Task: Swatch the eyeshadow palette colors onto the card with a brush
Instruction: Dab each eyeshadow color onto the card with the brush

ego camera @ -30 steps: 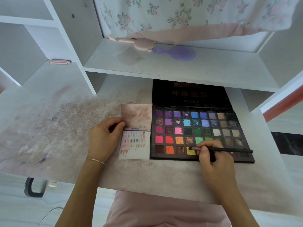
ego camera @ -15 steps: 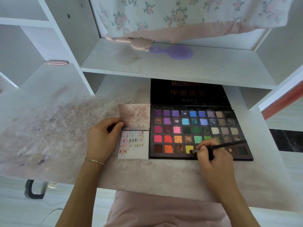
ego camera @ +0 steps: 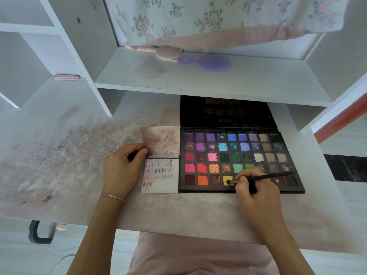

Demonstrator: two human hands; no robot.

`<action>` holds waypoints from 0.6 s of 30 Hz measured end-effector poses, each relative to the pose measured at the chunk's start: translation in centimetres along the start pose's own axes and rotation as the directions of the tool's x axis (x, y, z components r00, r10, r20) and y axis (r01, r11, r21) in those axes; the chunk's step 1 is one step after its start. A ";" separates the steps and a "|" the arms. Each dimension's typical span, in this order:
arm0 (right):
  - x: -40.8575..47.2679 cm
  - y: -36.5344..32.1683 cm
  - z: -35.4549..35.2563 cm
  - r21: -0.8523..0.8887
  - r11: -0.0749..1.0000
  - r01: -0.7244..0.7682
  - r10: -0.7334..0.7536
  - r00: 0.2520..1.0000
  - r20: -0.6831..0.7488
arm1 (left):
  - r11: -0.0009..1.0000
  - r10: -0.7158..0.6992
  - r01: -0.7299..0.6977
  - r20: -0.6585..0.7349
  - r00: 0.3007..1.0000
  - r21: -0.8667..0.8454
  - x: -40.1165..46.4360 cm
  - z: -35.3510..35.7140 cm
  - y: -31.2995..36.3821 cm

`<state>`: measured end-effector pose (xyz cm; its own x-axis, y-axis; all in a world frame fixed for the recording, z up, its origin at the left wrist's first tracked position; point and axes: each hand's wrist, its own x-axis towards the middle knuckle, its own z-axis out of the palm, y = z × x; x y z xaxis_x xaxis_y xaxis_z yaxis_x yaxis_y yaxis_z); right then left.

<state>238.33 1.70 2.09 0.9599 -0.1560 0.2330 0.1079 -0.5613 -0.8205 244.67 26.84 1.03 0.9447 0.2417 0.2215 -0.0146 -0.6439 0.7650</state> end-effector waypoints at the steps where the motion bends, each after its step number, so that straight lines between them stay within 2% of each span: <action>1: 0.0 0.0 0.0 0.002 1.000 0.004 -0.004 1.000 -0.010 | 1.000 0.000 0.000 0.000 1.000 -0.004 0.0 0.0 0.0; 10: -0.5 -1.2 1.3 0.176 0.984 0.041 -0.036 0.999 -0.034 | 1.000 0.004 -0.004 0.001 1.000 -0.012 0.0 0.1 -0.1; 14: -0.7 -2.7 3.7 0.240 0.969 0.063 -0.082 0.994 0.069 | 1.000 0.004 -0.004 0.003 1.000 -0.026 0.0 0.0 -0.1; 18: -1.2 -4.0 6.2 0.230 0.968 0.104 -0.147 0.973 0.177 | 0.999 0.003 -0.003 0.003 1.000 -0.040 0.0 0.0 -0.1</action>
<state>238.35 9.14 1.89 0.9641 0.0746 0.2549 0.2641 -0.3723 -0.8898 244.72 26.94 0.94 0.9457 0.2373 0.2221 -0.0308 -0.6148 0.7880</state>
